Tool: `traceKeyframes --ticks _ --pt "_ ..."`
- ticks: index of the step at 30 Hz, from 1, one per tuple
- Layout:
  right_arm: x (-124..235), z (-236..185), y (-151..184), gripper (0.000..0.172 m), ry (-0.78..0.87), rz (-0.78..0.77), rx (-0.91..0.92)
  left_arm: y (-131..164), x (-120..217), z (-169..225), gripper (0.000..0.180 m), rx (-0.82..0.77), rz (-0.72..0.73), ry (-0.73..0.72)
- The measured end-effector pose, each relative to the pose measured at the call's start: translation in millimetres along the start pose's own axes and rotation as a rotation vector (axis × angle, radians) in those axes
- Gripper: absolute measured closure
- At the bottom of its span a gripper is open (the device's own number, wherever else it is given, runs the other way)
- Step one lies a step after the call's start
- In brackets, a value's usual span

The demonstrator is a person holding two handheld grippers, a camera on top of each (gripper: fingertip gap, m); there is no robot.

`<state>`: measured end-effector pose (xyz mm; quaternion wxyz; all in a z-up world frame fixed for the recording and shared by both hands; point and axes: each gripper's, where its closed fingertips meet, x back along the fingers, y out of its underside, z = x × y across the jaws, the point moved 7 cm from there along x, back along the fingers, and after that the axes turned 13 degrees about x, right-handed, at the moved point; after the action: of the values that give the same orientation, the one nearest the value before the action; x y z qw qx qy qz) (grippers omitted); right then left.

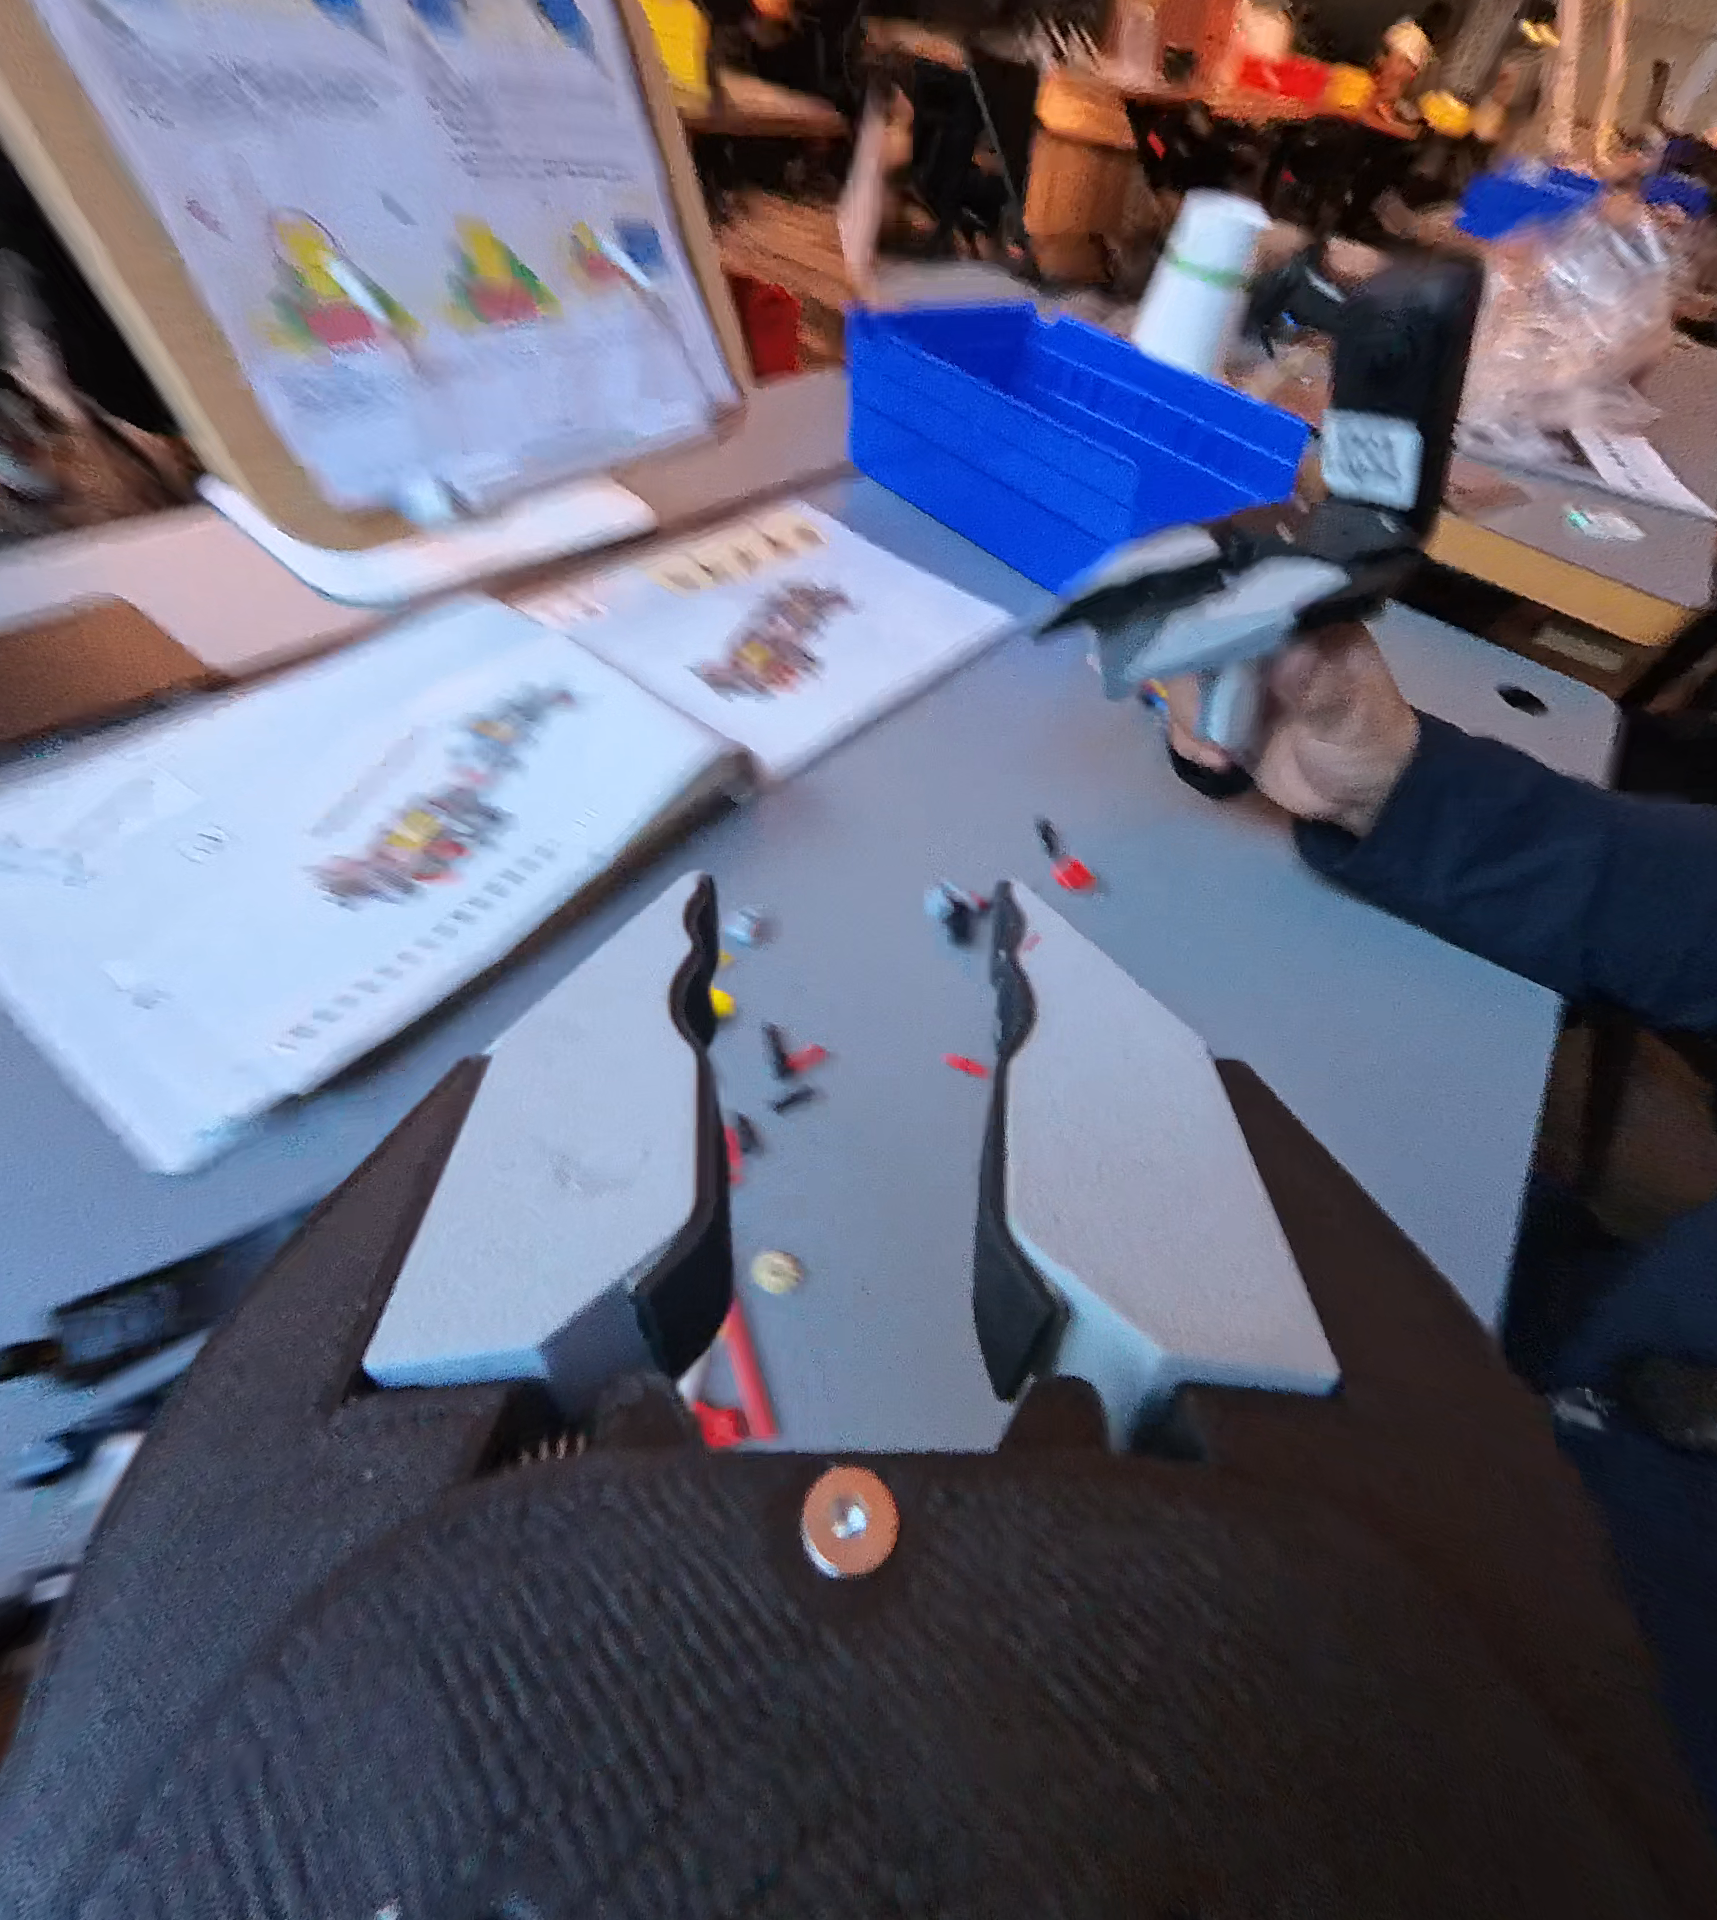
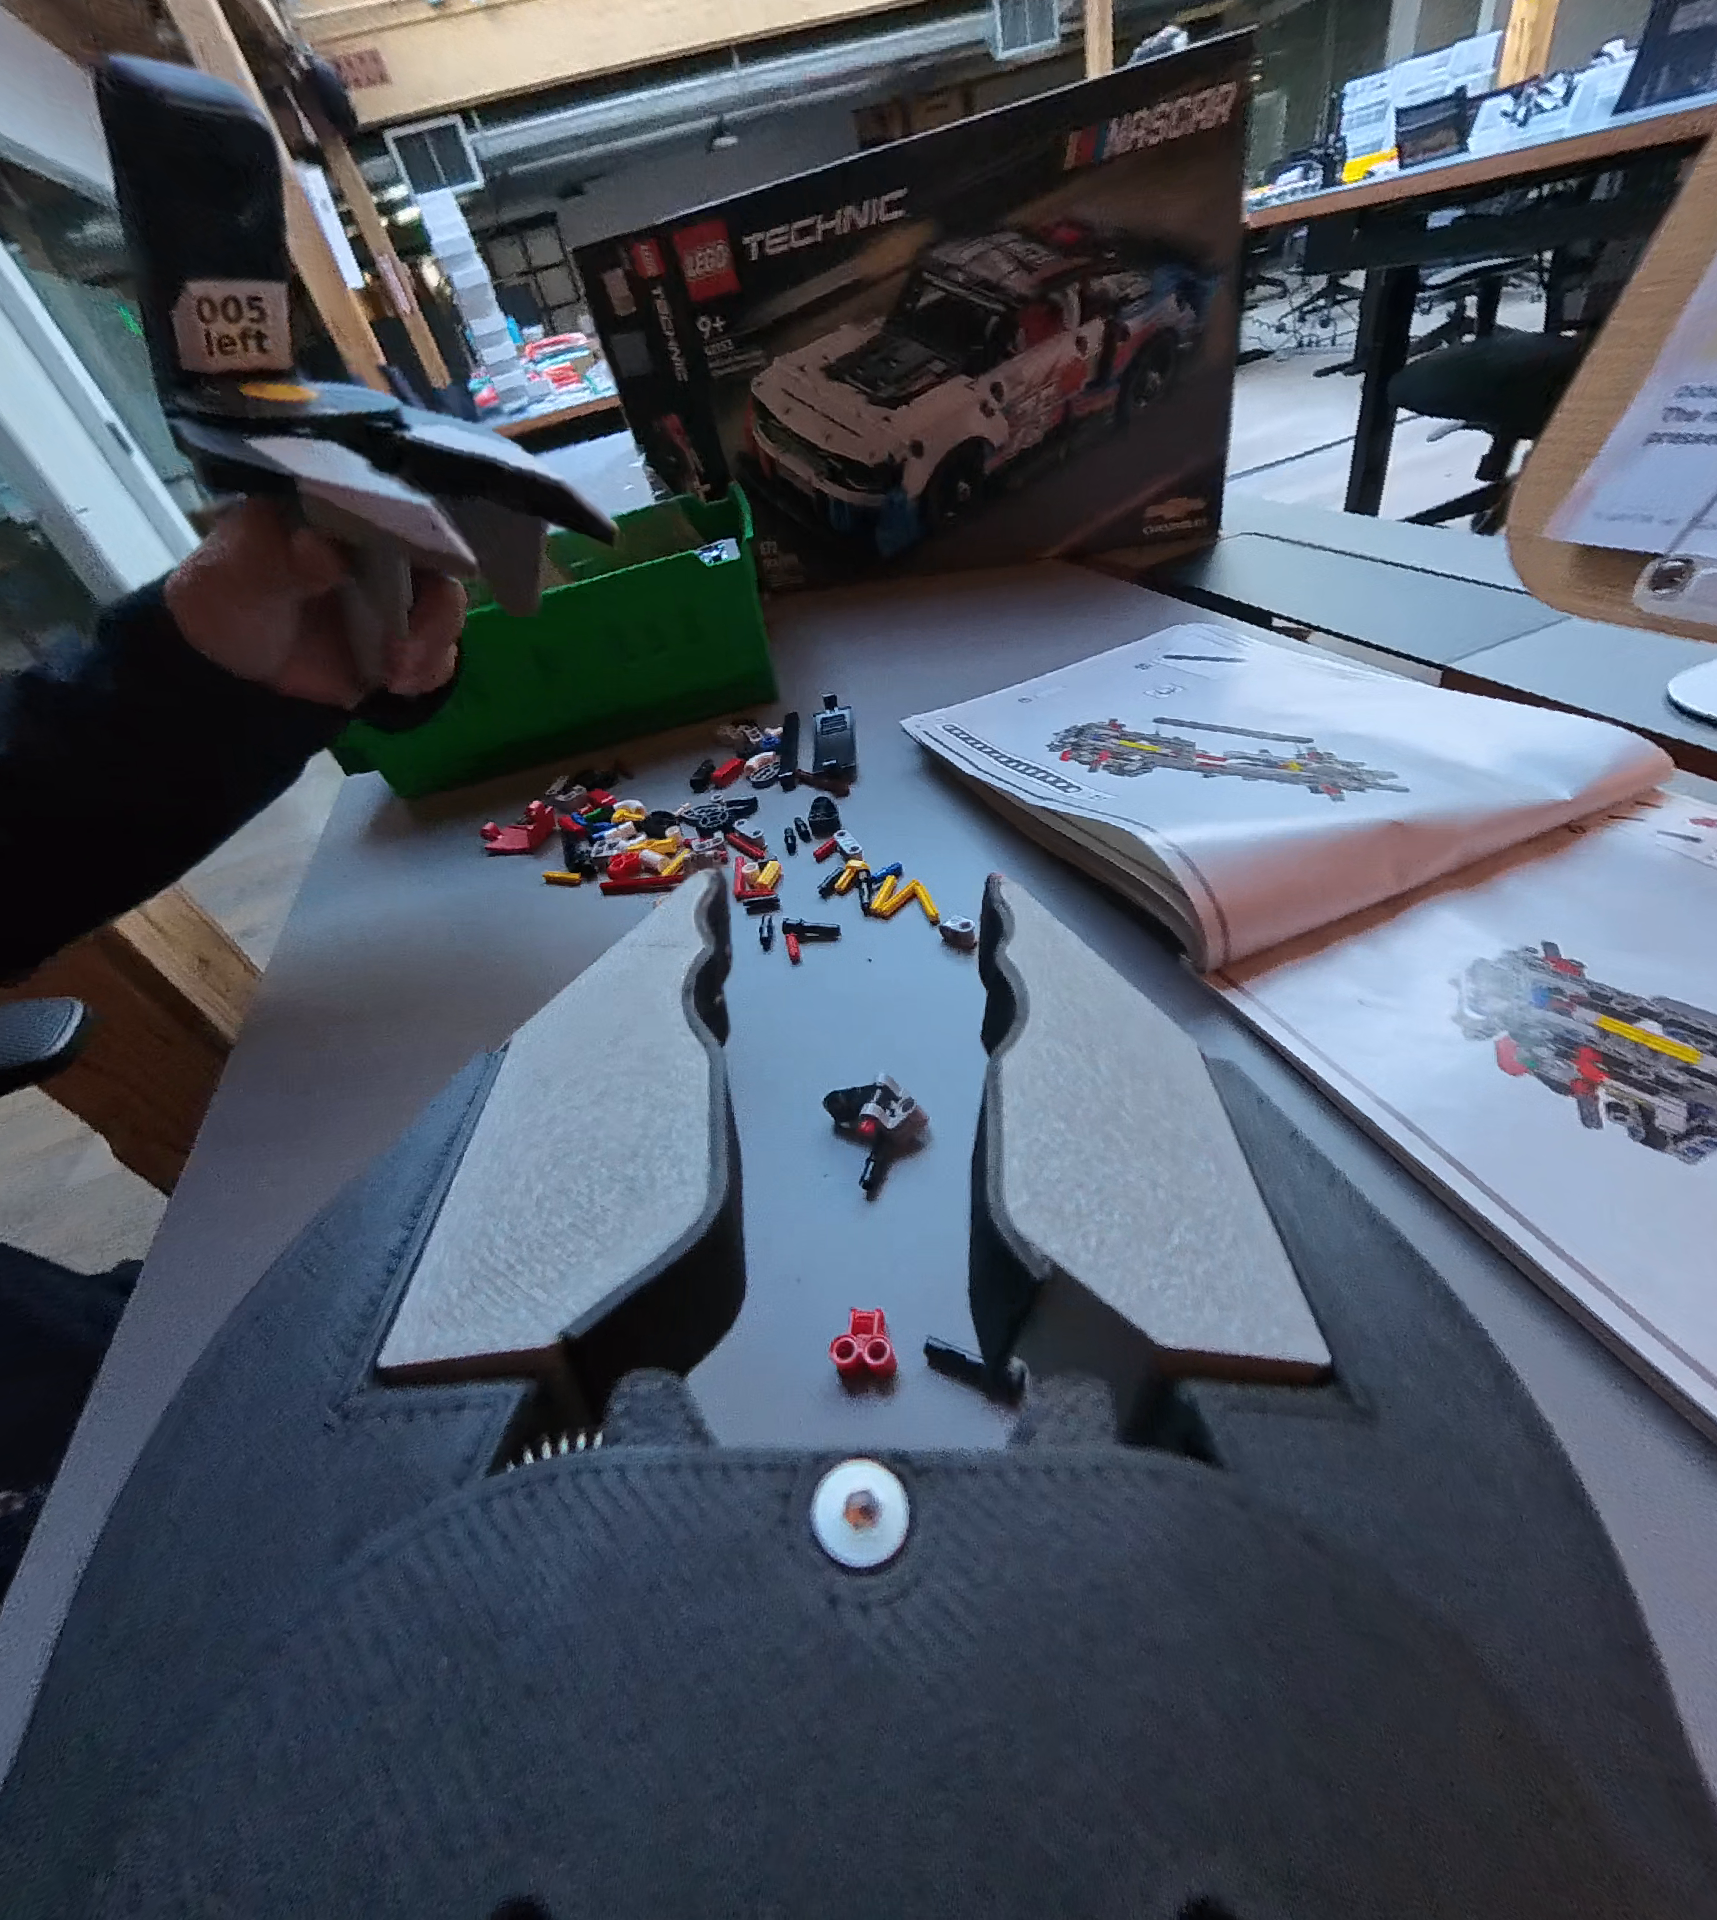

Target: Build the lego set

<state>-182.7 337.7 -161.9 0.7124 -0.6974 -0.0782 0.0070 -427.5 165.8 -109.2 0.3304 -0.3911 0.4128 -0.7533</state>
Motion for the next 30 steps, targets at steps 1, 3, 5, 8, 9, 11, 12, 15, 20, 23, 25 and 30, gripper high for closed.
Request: traceKeyframes --ticks 1,3,5,8,9,11,12,15,20,23,25,30 --pt "-1.8 -2.9 0.8 0.126 -0.006 -0.003 0.015 9.3 -6.0 5.3 0.126 -0.006 -0.026 0.020" --pt "-6.3 -10.1 3.0 0.125 -0.020 -0.010 0.050 27.0 -20.5 16.1 0.126 -0.049 -0.067 0.058" --pt "-12.6 -18.3 7.5 0.124 -0.029 -0.039 0.093 40.8 -37.7 23.3 0.125 -0.079 -0.116 0.076" --pt "-20.6 -26.2 16.8 0.118 -0.005 -0.109 0.176 48.9 -65.0 30.2 0.124 -0.124 -0.154 0.108" --pt "-22.1 -26.4 19.9 0.116 0.017 -0.130 0.198 48.9 -74.0 30.8 0.123 -0.145 -0.156 0.118" --pt "-23.0 -26.3 23.2 0.111 0.044 -0.149 0.224 46.9 -91.5 29.0 0.123 -0.186 -0.143 0.130" --pt "-22.8 -26.2 23.4 0.110 0.052 -0.150 0.227 45.1 -100.0 27.6 0.122 -0.205 -0.127 0.136" --pt "-21.1 -26.3 20.2 0.109 0.049 -0.108 0.196 40.1 -121.4 21.7 0.125 -0.271 -0.078 0.146" --pt "-23.2 -25.5 17.6 0.110 0.008 -0.047 0.107 38.9 -143.3 11.4 0.129 -0.333 -0.021 0.172" --pt "-26.7 -24.0 18.2 0.111 -0.028 -0.030 0.065 43.4 -140.6 12.6 0.129 -0.329 -0.064 0.226" --pt "-28.6 -24.2 18.8 0.111 -0.058 -0.016 0.043 48.5 -136.5 9.0 0.140 -0.340 -0.055 0.223" --pt "-28.7 -20.5 19.5 0.114 -0.072 0.001 0.025 45.5 -131.9 -0.8 0.143 -0.274 -0.051 0.235"
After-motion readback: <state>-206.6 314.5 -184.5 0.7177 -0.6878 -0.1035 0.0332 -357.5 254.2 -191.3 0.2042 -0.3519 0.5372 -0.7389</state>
